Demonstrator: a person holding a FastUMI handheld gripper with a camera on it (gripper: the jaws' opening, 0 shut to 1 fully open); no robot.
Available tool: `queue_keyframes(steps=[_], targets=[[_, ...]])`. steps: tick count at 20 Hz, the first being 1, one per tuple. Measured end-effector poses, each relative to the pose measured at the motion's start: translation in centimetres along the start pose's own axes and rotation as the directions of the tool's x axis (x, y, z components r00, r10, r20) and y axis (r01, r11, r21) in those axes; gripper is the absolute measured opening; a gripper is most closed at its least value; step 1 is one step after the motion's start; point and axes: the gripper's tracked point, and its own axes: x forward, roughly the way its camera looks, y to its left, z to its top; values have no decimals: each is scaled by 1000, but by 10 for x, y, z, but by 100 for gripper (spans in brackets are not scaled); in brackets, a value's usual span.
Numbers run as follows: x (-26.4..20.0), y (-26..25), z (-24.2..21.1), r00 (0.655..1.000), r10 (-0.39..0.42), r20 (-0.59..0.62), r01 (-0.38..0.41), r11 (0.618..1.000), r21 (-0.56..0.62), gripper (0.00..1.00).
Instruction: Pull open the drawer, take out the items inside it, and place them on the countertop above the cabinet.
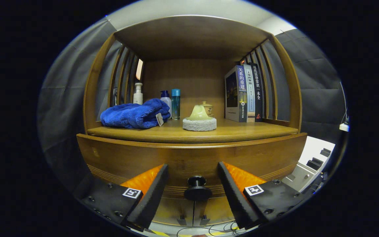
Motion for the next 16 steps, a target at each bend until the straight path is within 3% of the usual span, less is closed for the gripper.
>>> queue_keyframes(steps=[11,16], targets=[[15,0,-6,1000,-3,-12,2,998,-58,98],[-25,0,23,1000,17,5,-17,999,43,98]])
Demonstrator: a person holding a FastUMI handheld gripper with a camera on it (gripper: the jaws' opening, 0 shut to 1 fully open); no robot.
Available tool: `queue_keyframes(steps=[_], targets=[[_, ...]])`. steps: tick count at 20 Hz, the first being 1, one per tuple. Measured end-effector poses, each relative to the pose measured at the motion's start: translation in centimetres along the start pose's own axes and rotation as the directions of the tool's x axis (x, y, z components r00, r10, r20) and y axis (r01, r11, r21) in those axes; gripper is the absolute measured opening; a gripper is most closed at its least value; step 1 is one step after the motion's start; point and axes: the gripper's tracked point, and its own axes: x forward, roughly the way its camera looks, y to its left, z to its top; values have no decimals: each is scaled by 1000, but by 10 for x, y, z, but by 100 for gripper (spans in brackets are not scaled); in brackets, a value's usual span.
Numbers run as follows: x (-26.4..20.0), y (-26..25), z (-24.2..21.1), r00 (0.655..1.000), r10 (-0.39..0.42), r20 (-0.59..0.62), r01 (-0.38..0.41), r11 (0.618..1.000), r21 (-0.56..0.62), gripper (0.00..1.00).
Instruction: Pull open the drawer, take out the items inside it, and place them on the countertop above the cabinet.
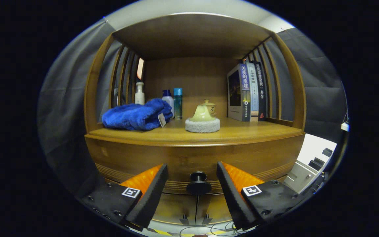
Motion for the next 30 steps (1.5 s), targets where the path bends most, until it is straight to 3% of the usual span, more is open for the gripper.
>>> queue_keyframes(steps=[4,9,13,19,30], targets=[[-52,1,35,999,24,23,-26,997,72,98],[-114,-3,75,996,50,73,-51,999,9,98],[-168,6,104,989,116,95,-120,992,39,98],[-236,-5,138,982,140,123,-147,988,49,98],[-292,-18,124,984,158,79,-157,987,-19,98]])
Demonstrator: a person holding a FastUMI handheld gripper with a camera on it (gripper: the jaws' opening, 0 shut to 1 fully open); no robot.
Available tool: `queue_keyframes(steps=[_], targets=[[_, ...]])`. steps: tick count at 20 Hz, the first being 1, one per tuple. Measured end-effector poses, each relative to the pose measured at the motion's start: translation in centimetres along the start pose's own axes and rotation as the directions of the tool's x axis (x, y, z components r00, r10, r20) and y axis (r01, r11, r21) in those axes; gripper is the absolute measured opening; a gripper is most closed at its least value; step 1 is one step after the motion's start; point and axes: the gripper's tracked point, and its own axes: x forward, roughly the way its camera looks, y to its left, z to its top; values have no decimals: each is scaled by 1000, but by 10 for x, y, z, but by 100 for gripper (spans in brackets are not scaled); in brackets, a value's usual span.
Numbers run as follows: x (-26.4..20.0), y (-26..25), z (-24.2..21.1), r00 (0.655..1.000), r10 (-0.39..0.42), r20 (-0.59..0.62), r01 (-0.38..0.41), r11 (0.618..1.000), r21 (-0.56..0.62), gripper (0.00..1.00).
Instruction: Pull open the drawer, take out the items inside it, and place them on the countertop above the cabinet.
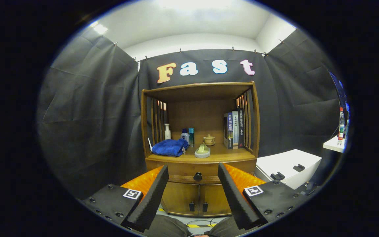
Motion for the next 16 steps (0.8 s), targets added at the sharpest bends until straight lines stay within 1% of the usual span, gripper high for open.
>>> queue_keyframes(steps=[4,14,16], targets=[[-1,-2,1,1000,-9,-5,9,1000,-2,98],[1,-14,-6,999,-23,-40,26,997,69,98],[-5,-14,-4,999,-27,-24,29,997,69,98]])
